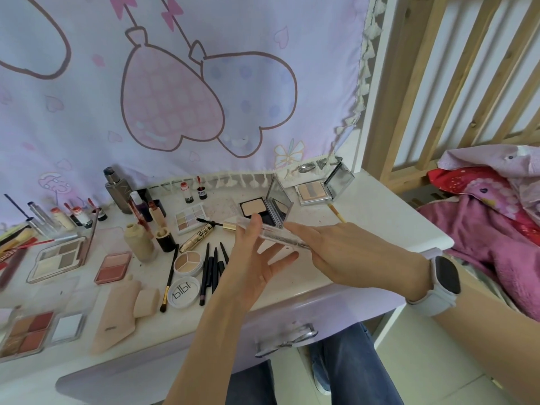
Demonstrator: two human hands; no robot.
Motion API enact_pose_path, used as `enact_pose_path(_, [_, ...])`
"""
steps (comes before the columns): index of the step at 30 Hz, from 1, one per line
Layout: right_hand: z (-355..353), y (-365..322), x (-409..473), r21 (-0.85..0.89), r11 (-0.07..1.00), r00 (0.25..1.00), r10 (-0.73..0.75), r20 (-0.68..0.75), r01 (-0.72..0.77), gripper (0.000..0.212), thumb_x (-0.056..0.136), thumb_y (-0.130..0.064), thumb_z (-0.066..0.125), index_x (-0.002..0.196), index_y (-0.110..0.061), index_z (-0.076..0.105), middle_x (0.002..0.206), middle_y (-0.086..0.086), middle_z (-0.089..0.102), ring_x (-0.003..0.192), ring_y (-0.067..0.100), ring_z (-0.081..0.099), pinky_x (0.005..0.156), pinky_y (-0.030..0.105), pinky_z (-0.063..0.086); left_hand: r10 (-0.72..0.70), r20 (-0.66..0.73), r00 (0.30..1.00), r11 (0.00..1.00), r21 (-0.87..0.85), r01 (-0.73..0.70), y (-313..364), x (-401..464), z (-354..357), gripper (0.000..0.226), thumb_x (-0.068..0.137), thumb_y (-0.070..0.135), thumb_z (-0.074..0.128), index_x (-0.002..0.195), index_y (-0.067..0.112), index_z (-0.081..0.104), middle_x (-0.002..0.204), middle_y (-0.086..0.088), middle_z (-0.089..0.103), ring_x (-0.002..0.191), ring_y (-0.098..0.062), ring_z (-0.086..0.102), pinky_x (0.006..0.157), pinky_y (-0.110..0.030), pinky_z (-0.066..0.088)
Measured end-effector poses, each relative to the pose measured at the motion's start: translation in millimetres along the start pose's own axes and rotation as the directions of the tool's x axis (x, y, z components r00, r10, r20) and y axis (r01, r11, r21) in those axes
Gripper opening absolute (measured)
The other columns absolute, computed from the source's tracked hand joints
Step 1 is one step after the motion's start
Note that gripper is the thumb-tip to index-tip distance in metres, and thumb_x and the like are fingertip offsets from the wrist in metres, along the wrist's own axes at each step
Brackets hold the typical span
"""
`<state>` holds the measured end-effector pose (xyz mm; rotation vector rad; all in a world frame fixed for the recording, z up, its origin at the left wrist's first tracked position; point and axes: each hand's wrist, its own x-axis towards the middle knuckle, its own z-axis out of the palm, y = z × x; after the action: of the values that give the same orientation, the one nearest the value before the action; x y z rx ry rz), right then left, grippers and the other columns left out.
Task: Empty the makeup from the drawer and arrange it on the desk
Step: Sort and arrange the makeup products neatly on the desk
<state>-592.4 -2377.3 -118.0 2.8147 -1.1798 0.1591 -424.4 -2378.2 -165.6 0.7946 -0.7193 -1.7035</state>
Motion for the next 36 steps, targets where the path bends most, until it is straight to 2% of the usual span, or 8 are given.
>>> enact_pose_path(5, [4,0,4,0.075,0.997,0.998,0.010,-0.069,-0.005,0.065,0.097,-0.013,0.035,0.148,-0.020,-0.004,0.106,0.006,0.054,0.074,0.019,0.036,0.054,0.029,0.029,-0.033,-0.082,0.996,0.997,-0.075,0.027,2,0,3,0.078,0.068,0.057,0.062,0.128,0.009,0.049,0.128,-0.019,0.053,0.111,-0.038,0.057,0.084,-0.050,0.053])
enact_pose_path(8, [7,5,4,0.068,0.997,0.989,-0.008,-0.147,0.018,0.064,0.087,-0.002,0.047,0.145,-0.010,0.023,0.098,0.009,0.062,0.067,0.024,0.050,0.044,0.024,0.024,-0.035,-0.099,0.995,0.999,-0.029,0.032,6,0,3,0.084,0.063,0.062,0.071,0.128,0.014,0.050,0.130,-0.018,0.053,0.110,-0.036,0.059,0.084,-0.050,0.053])
enact_pose_path(12, [18,9,4,0.042,0.998,0.937,-0.023,-0.349,0.040,0.048,0.079,-0.009,0.050,0.126,-0.004,0.047,0.074,0.003,0.065,0.054,0.018,0.057,0.039,0.022,0.032,0.085,-0.105,0.991,0.988,0.141,-0.069,5,-2,9,0.109,0.054,0.070,0.070,0.145,0.038,0.019,0.134,-0.006,0.050,0.111,-0.027,0.060,0.083,-0.045,0.054])
enact_pose_path(16, [25,4,3,0.177,0.982,0.927,0.011,-0.374,0.060,0.043,0.086,-0.020,0.038,0.124,-0.005,0.052,0.079,0.000,0.068,0.063,0.014,0.058,0.051,0.019,0.039,0.300,-0.050,0.953,0.871,0.421,-0.252,0,-6,16,0.085,0.070,0.060,0.065,0.131,0.064,0.006,0.136,0.004,0.045,0.114,-0.011,0.056,0.088,-0.041,0.053])
enact_pose_path(25, [42,1,7,0.260,0.964,0.868,0.083,-0.490,0.055,0.047,0.080,-0.013,0.041,0.125,-0.001,0.051,0.082,0.006,0.065,0.074,0.009,0.046,0.058,0.020,0.039,0.352,-0.007,0.936,0.776,0.562,-0.287,4,-5,7,0.093,0.068,0.050,0.075,0.136,0.056,0.013,0.130,-0.001,0.049,0.110,-0.013,0.059,0.082,-0.034,0.056])
enact_pose_path(30, [43,8,9,0.365,0.931,0.831,0.194,-0.521,0.012,0.051,0.084,-0.019,0.034,0.135,-0.012,0.035,0.088,0.010,0.065,0.075,0.024,0.060,0.060,0.039,0.051,0.315,-0.019,0.949,0.827,0.495,-0.264,4,-3,4,0.086,0.065,0.058,0.063,0.138,0.052,0.018,0.124,0.005,0.057,0.111,-0.012,0.059,0.084,-0.036,0.055])
enact_pose_path(33, [39,10,7,0.430,0.902,0.779,0.306,-0.547,-0.053,0.050,0.084,-0.022,0.032,0.132,-0.011,0.043,0.094,0.001,0.066,0.071,0.022,0.062,0.058,0.039,0.053,0.248,-0.055,0.967,0.889,0.409,-0.205,2,-3,6,0.067,0.077,0.059,0.049,0.137,0.032,0.037,0.119,-0.002,0.062,0.103,-0.018,0.063,0.082,-0.040,0.054])
enact_pose_path(36, [34,20,3,0.562,0.816,0.737,0.463,-0.492,-0.137,0.043,0.090,-0.024,0.034,0.126,-0.009,0.050,0.090,-0.009,0.065,0.066,0.021,0.065,0.063,0.041,0.054,0.112,-0.138,0.984,0.962,0.264,-0.072,2,-4,11,0.055,0.087,0.061,0.033,0.111,0.021,0.061,0.107,-0.007,0.069,0.099,-0.023,0.064,0.085,-0.043,0.052])
